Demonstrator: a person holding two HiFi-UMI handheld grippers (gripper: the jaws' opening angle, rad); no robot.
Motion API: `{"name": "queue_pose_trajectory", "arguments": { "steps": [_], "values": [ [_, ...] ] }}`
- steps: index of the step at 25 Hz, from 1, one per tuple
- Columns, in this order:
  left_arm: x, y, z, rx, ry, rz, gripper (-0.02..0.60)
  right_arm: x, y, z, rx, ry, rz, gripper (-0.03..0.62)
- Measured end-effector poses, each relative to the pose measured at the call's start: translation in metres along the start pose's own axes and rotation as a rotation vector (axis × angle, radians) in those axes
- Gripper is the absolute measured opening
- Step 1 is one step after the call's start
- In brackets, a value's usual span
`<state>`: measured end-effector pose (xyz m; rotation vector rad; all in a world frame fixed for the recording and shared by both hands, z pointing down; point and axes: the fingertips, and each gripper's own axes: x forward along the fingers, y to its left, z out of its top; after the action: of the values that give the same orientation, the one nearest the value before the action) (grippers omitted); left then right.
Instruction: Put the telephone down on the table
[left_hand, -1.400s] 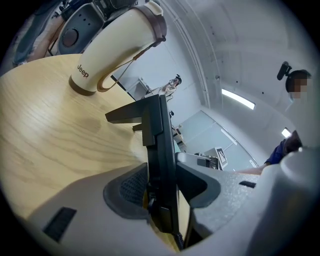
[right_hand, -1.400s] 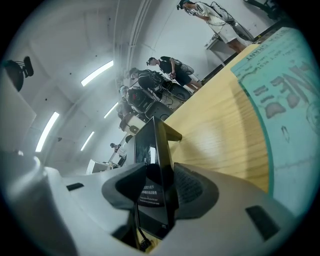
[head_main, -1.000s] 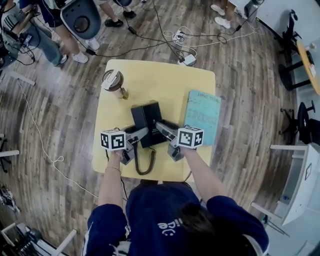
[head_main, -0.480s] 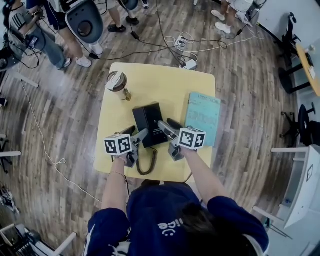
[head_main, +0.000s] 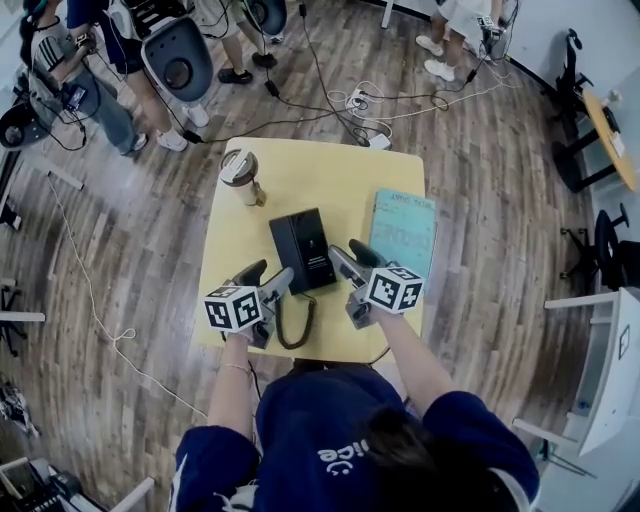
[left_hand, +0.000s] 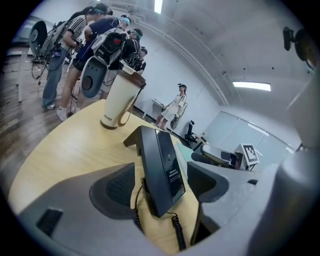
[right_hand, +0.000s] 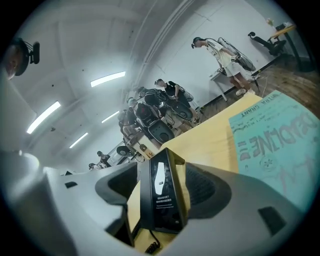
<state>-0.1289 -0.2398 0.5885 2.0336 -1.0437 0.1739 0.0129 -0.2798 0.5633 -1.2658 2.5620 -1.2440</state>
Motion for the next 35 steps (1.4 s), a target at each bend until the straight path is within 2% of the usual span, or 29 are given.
{"name": "queue_pose_trajectory", "arguments": {
  "steps": [3,8,13,19,25,28,29,31,33,35],
  "values": [
    [-0.012,-0.016,0.002,0.065,-0.021,0.015,0.315,-0.012,0.018,0.002,-0.056,-0.016,0.026,0.298],
    [-0.031,-0.047,0.002,0.147,-0.079,0.025,0.314,-0.034,0.041,0.002,-0.131,-0.054,0.012,0.298],
    [-0.048,-0.07,0.002,0.176,-0.148,0.042,0.314,-0.051,0.059,-0.009,-0.21,-0.056,-0.004,0.298],
    [-0.061,-0.083,-0.004,0.274,-0.177,0.09,0.314,-0.066,0.063,-0.022,-0.272,-0.049,-0.03,0.296],
    [-0.065,-0.088,-0.004,0.3,-0.195,0.118,0.313,-0.079,0.061,-0.027,-0.315,-0.048,-0.064,0.28],
    [-0.065,-0.096,-0.006,0.305,-0.209,0.11,0.302,-0.084,0.062,-0.028,-0.339,-0.046,-0.065,0.233],
    [-0.065,-0.098,-0.006,0.304,-0.216,0.115,0.272,-0.084,0.062,-0.028,-0.349,-0.045,-0.064,0.216],
    [-0.065,-0.097,-0.005,0.307,-0.224,0.137,0.173,-0.083,0.065,-0.026,-0.372,-0.041,-0.058,0.171],
    [-0.064,-0.095,-0.005,0.321,-0.222,0.156,0.101,-0.082,0.067,-0.025,-0.394,-0.036,-0.058,0.107],
    [-0.063,-0.096,-0.005,0.328,-0.217,0.166,0.069,-0.082,0.067,-0.023,-0.407,-0.032,-0.066,0.061]
  ]
}}
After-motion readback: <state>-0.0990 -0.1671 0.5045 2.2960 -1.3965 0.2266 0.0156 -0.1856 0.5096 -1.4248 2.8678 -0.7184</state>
